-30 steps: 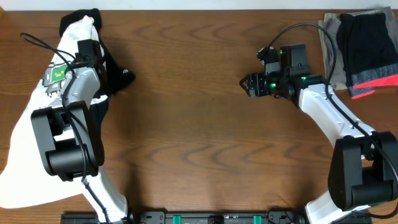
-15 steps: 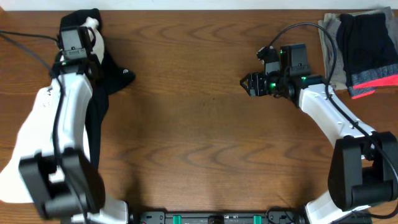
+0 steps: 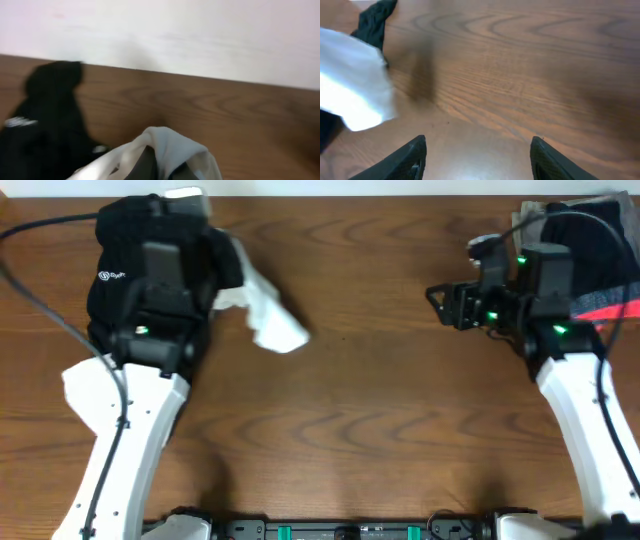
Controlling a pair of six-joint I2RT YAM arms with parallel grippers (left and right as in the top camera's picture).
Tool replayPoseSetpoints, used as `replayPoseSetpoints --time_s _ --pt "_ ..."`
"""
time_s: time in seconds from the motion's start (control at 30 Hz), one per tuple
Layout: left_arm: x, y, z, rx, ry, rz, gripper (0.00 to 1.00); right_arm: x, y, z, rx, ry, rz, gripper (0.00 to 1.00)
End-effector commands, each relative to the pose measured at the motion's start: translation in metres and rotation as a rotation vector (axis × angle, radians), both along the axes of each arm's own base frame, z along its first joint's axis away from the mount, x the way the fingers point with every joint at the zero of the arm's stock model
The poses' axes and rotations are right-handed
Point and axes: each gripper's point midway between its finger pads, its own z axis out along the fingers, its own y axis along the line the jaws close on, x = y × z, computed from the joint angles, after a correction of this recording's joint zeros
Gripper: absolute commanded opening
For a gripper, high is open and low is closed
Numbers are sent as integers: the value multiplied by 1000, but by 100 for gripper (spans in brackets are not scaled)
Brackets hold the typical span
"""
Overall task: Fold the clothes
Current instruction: 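Carry the T-shirt toward the right gripper and grasp its other edge, then lift the T-shirt with both grippers and stretch it apart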
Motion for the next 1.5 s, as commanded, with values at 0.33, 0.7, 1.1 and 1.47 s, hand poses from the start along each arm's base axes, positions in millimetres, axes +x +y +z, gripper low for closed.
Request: replayPoseSetpoints --time_s 0.33,0.7,1.1,1.47 --pt "6 -112 42 -171 -183 -261 6 -33 34 25 55 -38 199 67" --pt "-12 -153 40 -194 -171 -350 6 -33 78 23 -21 -107 300 68" --pt "-13 -153 38 -196 -160 -348 6 -21 130 2 -2 -128 415 63" --pt "-13 -151 26 -177 -121 -339 6 -15 140 17 -12 -209 400 60"
